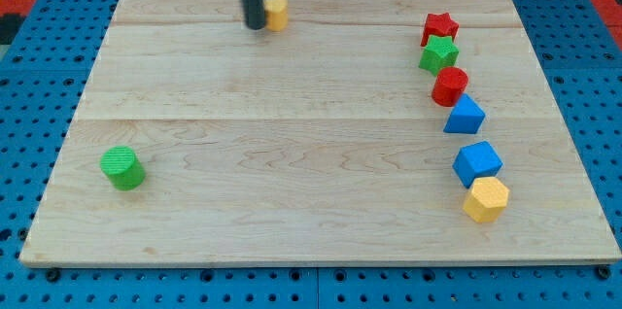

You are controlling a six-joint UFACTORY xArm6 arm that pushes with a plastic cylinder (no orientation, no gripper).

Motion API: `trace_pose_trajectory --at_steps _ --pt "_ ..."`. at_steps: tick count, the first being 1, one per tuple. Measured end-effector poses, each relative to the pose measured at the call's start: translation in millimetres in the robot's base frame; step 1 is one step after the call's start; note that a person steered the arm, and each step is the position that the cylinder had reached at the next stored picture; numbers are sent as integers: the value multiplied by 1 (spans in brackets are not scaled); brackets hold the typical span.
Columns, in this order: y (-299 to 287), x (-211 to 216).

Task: Push the yellow heart above the red star

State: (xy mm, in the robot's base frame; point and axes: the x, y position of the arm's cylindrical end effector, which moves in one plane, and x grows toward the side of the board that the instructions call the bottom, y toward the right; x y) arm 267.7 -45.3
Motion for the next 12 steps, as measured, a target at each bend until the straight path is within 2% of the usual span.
trace_pose_trajectory --at_steps 1,2,3,4,5,6,7,8,9,10,11,12 --pt "77 1" --pt "9 19" --pt "-62 7" --pt "-3 -38" --pt "88 -43" --pt "143 -42" --pt "110 -33" --pt "104 -6" --pt "96 -2" --pt "119 -4" --pt "174 -9" --pt "174 -21"
